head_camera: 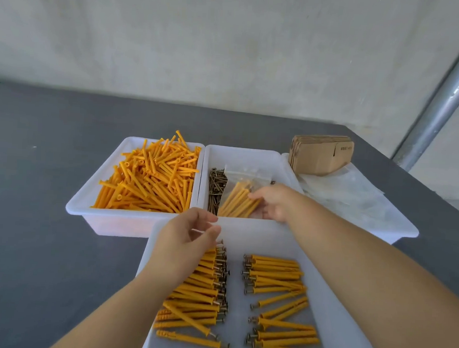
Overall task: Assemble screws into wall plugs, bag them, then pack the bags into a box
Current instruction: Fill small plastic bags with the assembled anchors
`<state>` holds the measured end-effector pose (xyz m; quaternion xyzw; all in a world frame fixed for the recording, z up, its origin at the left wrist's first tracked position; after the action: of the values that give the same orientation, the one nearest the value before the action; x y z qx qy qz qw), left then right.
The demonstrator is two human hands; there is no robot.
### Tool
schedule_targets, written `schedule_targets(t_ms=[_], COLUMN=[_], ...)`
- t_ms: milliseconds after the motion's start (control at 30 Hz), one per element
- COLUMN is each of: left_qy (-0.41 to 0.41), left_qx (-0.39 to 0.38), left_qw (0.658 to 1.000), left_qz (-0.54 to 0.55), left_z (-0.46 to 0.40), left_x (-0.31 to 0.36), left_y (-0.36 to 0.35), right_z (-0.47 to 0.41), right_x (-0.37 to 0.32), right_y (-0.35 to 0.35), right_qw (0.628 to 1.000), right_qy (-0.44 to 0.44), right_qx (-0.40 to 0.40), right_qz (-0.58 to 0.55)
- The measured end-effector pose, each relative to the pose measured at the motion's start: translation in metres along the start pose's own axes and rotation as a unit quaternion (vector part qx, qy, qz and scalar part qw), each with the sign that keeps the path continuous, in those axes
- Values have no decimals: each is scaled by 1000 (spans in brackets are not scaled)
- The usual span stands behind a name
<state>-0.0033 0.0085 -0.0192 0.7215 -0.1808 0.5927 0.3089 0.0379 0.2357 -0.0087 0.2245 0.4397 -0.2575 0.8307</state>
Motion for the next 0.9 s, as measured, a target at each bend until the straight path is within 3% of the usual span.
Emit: schedule_targets(t_ms=[67, 133, 167, 233, 267, 333, 433, 533, 667, 833, 900], left_qy=[-4, -11, -13, -15, -16, -18, -19, -22, -22, -16, -11], left_qx=[-13, -23, -25, -29, -31, -33, -36, -39, -39, -47, -48], left_qw=[1000, 1000, 999, 999, 999, 999, 998, 997, 997, 996, 996], left_qz=[-6, -11, -15, -29, -33, -36, -41, -56, -69, -77, -71], left_z=[-1, -1, -1, -1, -1, -1, -1, -2, -2, -2, -3], left_x=[-1, -1, -1, -1, -1, -2, -1, -1, -1, -3, -5], left_y=[-3, -5, -5, -6, -7, -7, -7, -8, -9, -9, -8], right_z=[-6, -13, -15, -13, -12, -14, -24, -31, -28, -16, -1], right_x=[1, -4, -10, -29, -39, -52, -52, -34, -17, -35, -43], right_y=[1, 14, 22, 39, 47, 62, 82, 107, 129, 122, 121], right_qw=[999, 983, 954, 841, 787, 737, 741, 788, 771, 834, 828], right_qy=[-14, 11, 52, 168, 214, 241, 136, 26, 61, 0, 41], right_qx=[-2, 49, 103, 258, 323, 374, 355, 316, 329, 261, 306], right_qz=[45, 178, 277, 446, 480, 509, 554, 527, 542, 486, 468])
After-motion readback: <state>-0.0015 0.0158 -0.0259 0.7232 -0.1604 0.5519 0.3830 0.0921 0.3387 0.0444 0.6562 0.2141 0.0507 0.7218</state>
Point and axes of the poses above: each hand's wrist, its own z-axis away from the middle knuckle, its own y-axis out of the back of the hand, x = y × z, the point moved 3 cm from there along -z, towards the middle knuckle, and after that the axes turned 1 degree about z, right-handed, at the moved point
